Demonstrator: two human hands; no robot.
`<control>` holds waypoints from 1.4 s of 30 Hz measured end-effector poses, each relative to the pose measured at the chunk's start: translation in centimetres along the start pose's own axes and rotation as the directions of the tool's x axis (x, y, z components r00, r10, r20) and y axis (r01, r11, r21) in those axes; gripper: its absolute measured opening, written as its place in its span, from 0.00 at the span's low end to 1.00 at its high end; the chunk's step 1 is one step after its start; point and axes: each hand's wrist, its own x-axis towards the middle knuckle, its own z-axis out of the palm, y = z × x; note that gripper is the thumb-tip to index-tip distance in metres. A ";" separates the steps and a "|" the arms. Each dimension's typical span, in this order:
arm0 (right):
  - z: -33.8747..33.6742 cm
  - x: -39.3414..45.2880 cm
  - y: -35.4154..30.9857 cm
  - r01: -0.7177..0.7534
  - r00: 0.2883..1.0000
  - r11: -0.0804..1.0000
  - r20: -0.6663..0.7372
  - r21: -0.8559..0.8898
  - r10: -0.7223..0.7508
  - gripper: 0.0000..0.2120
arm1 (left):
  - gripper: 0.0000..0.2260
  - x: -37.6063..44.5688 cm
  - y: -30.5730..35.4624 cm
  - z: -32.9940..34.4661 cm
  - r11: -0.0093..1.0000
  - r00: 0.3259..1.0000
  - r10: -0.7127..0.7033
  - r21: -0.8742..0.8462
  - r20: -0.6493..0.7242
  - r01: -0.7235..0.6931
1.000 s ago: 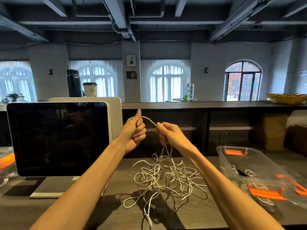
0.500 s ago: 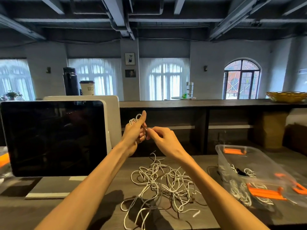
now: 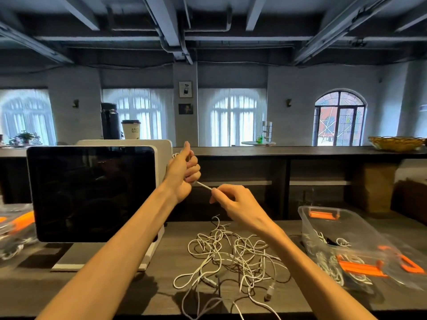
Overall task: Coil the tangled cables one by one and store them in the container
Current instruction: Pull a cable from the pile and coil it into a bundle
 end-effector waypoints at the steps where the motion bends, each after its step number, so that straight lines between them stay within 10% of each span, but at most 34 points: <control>1: -0.4 0.0 -0.2 0.016 1.000 0.999 -0.013 -0.027 -0.017 0.13 | 0.18 -0.2 0.2 0.0 0.995 1.000 0.018 0.097 0.001 -0.018; 7: -2.5 0.5 -3.3 0.177 0.984 0.950 0.018 -0.258 -0.178 0.12 | 0.23 -1.6 0.7 1.2 0.751 0.991 0.073 0.649 0.109 -0.127; 15: -5.0 1.5 -5.1 0.198 0.980 0.943 0.066 -0.266 -0.187 0.07 | 0.25 -1.6 0.9 0.8 0.448 0.942 0.252 0.836 0.222 -0.317; 23: -5.0 2.7 -3.9 0.123 0.985 0.992 -0.117 -0.034 -0.126 0.12 | 0.28 -4.2 0.4 1.5 0.814 0.910 -0.254 0.581 0.326 0.019; 31: -3.3 2.3 -3.3 0.001 0.991 0.998 -0.130 0.061 0.007 0.16 | 0.21 -3.2 0.3 2.0 0.995 0.997 -0.024 0.101 0.076 0.017; 36: -1.8 1.5 -4.2 0.073 0.997 0.996 -0.004 -0.057 -0.073 0.14 | 0.16 -3.1 0.1 2.3 0.958 0.981 0.154 0.259 -0.120 -0.118; 42: -0.2 1.8 -4.5 0.117 0.993 0.977 -0.003 -0.178 -0.119 0.13 | 0.16 -3.2 -0.7 2.3 0.889 0.990 0.129 0.448 -0.052 -0.093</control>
